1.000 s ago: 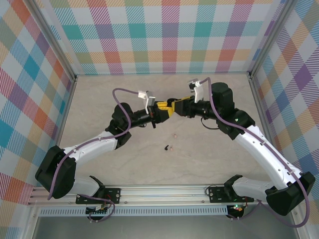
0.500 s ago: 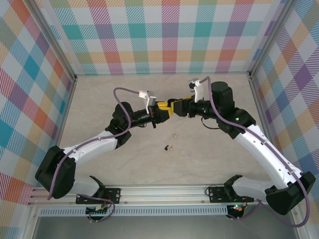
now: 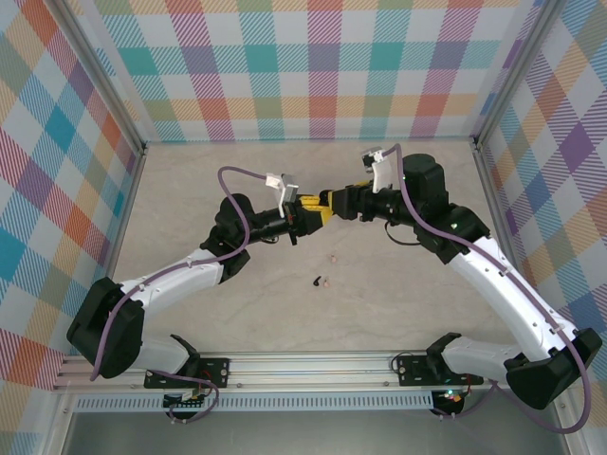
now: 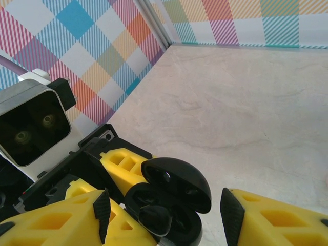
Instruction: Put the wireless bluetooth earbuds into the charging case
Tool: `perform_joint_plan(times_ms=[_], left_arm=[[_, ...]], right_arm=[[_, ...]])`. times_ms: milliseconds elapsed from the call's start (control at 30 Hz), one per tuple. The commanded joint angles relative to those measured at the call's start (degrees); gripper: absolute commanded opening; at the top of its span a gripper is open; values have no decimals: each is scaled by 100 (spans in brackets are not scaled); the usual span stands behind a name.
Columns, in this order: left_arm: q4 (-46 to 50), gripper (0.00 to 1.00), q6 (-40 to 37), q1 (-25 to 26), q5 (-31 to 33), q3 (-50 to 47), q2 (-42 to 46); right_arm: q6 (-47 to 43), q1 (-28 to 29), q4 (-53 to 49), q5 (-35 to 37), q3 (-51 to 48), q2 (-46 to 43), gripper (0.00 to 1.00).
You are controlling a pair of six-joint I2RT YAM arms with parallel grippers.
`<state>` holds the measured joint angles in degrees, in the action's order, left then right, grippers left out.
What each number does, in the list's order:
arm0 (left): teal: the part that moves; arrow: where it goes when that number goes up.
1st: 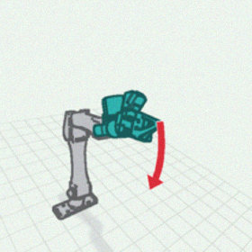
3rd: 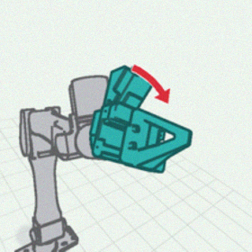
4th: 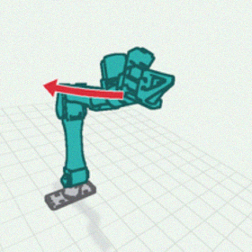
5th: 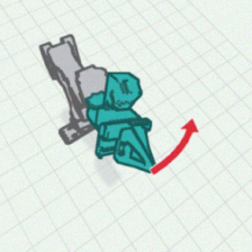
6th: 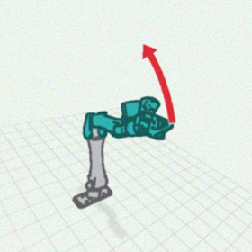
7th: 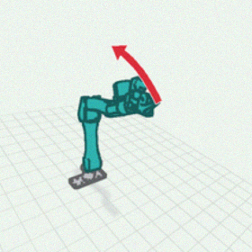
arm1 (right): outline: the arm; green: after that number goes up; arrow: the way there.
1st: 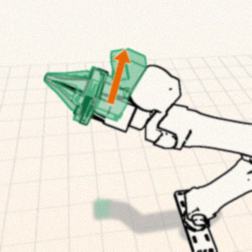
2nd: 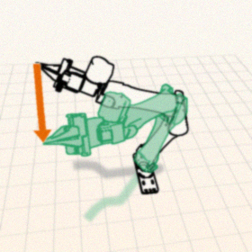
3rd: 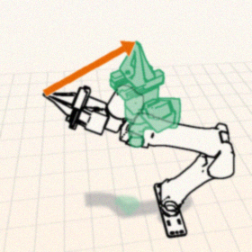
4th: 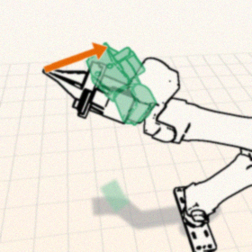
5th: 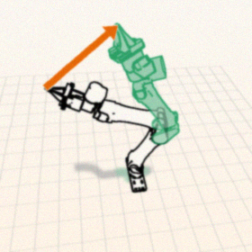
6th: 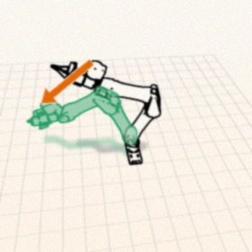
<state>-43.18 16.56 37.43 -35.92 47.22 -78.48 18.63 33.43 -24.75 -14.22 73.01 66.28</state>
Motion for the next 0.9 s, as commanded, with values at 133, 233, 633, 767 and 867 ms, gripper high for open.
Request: perform_joint_plan(times_ms=[133, 233, 633, 767, 867], left_arm=[[-21, 20, -127, 83, 23, 182, 136], [-17, 20, -134, 84, 33, 188, 141], [5, 20, -131, 83, -64, 200, 139], [20, 20, -129, 80, -79, 214, 121], [46, 20, -132, 78, -99, 231, 119]], right_arm=[[-18, 23, -248, 165, 213, -71, 60], [-34, 23, -302, 224, 205, -54, 58], [-98, 24, -343, -71, 294, 139, 38], [-113, 23, -356, -116, 301, 194, 35], [-114, 24, -377, -160, 327, 244, 33]])
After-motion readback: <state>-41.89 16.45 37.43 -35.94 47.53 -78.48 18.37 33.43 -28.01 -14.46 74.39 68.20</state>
